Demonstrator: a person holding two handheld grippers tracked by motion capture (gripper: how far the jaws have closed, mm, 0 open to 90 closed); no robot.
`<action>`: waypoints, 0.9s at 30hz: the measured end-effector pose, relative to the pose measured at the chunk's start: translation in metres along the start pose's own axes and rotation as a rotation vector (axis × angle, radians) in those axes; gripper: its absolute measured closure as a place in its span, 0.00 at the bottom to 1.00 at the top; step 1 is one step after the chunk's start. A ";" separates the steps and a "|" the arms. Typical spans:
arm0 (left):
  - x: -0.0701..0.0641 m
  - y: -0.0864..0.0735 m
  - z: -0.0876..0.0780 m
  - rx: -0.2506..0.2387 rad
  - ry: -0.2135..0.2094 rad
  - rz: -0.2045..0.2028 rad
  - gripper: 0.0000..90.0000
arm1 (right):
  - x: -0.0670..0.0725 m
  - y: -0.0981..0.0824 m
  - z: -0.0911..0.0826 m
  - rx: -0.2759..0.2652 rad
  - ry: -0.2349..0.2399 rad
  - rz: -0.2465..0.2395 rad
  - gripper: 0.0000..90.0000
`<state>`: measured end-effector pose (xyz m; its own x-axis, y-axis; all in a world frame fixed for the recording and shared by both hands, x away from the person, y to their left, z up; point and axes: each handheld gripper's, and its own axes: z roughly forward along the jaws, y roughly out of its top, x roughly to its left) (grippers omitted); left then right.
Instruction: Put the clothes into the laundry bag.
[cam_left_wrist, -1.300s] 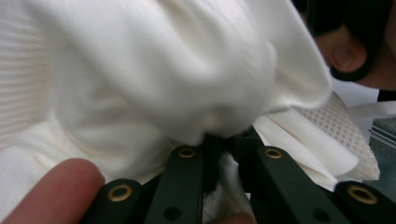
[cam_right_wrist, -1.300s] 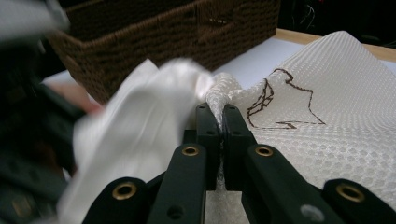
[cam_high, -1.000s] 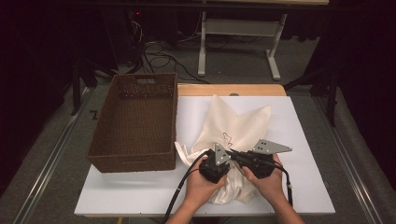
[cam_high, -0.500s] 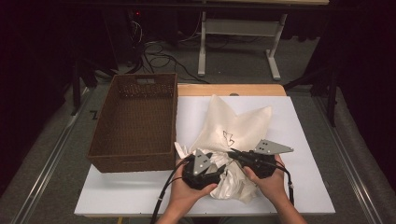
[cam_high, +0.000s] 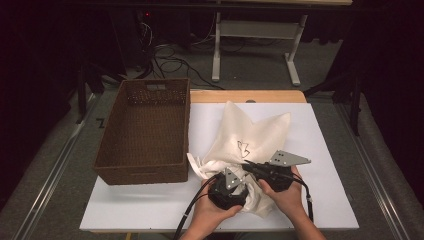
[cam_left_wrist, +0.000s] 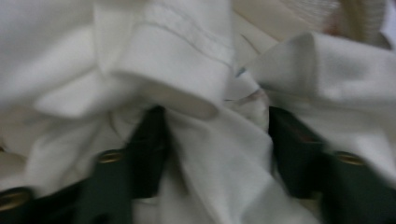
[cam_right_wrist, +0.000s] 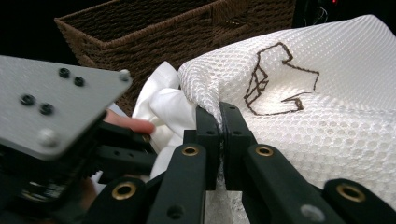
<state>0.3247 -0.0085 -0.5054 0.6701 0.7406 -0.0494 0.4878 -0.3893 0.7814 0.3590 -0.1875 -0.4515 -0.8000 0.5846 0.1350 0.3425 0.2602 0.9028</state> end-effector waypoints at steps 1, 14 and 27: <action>0.000 0.002 0.002 -0.001 0.001 -0.017 0.77 | 0.001 0.000 0.000 0.001 0.003 0.002 0.99; 0.012 0.013 0.027 -0.168 0.000 -0.205 0.81 | 0.002 -0.001 -0.001 0.014 -0.032 0.004 0.99; 0.050 -0.026 -0.067 -0.186 0.211 -0.156 0.46 | -0.006 -0.003 -0.003 0.014 -0.052 0.012 0.98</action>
<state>0.3080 0.0755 -0.4869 0.4550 0.8882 -0.0633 0.4520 -0.1692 0.8758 0.3615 -0.1945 -0.4533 -0.7692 0.6269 0.1237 0.3587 0.2634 0.8955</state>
